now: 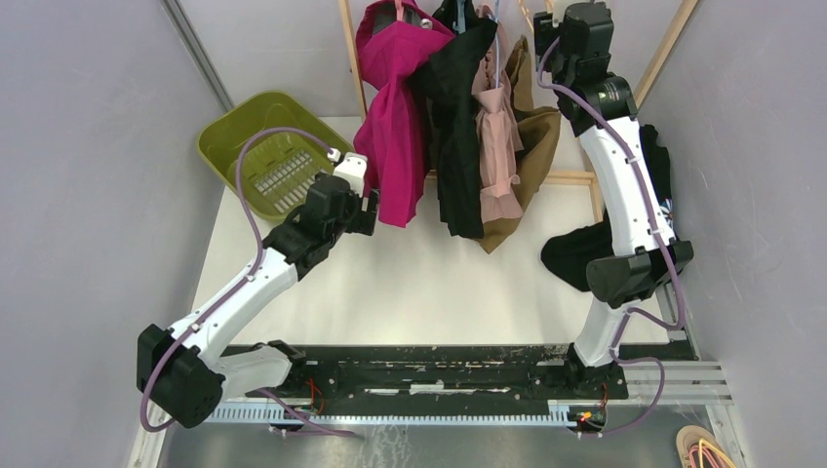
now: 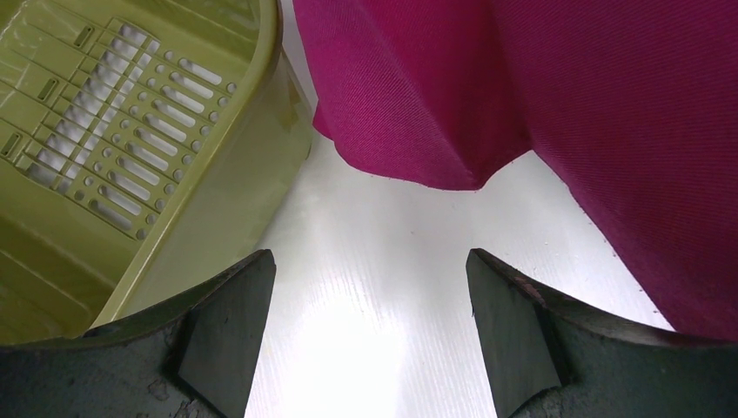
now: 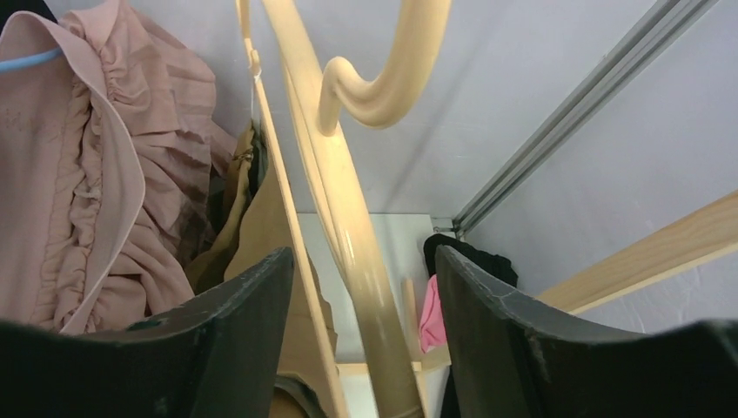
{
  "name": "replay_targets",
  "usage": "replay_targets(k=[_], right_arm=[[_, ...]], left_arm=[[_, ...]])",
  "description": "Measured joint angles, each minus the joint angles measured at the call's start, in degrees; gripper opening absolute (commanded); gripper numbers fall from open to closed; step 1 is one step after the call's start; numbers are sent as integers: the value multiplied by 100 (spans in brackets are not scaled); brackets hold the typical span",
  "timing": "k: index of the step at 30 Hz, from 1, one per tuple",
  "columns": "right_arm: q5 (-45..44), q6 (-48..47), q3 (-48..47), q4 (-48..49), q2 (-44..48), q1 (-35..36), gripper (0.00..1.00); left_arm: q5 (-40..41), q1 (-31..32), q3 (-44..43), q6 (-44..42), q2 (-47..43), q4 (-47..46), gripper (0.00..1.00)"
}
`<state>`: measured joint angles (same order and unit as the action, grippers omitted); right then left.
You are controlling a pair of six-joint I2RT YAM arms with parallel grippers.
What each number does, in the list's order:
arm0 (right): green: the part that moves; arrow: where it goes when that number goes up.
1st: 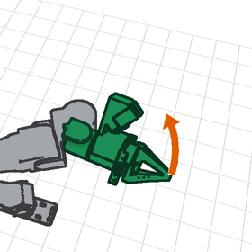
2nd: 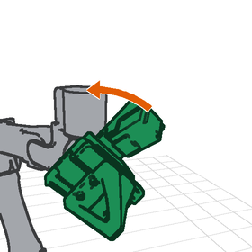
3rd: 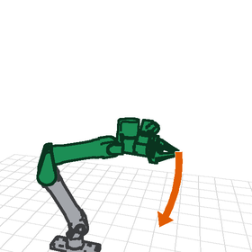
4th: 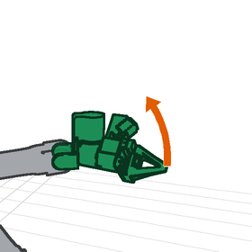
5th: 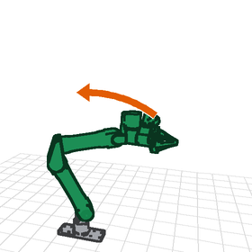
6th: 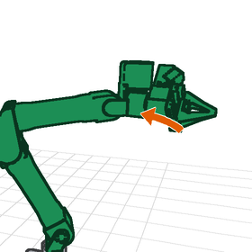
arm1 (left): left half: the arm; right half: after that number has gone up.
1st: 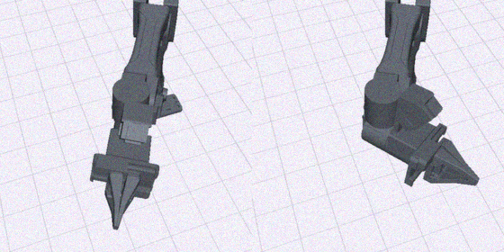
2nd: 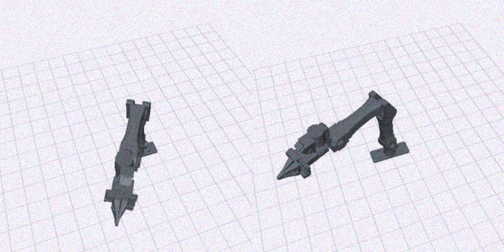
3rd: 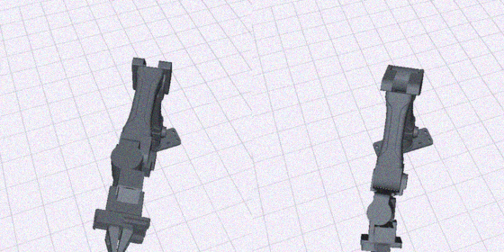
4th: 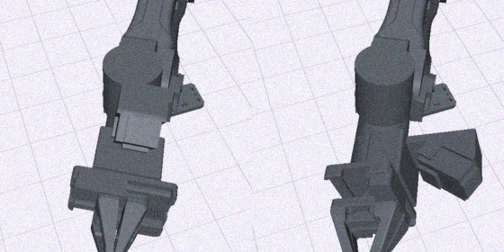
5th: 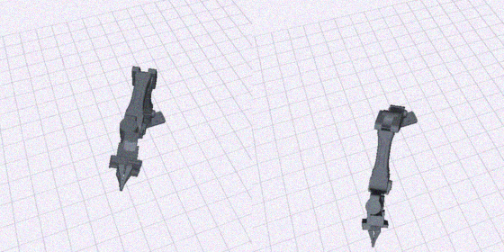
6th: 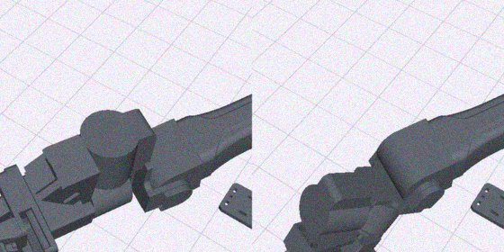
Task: Remove the skirt from the hanger
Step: Pick up the hanger from the clothesline.
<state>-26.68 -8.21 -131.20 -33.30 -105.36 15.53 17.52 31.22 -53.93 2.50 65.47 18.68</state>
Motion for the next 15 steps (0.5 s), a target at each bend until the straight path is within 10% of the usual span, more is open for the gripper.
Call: replay_targets(k=[6,15], right_arm=[[286,216,188,216,2,-114,1],[901,625,1003,892,402,-155,1]], left_arm=[[22,0,0,2,92,7,88],[37,0,0,2,155,2,88]])
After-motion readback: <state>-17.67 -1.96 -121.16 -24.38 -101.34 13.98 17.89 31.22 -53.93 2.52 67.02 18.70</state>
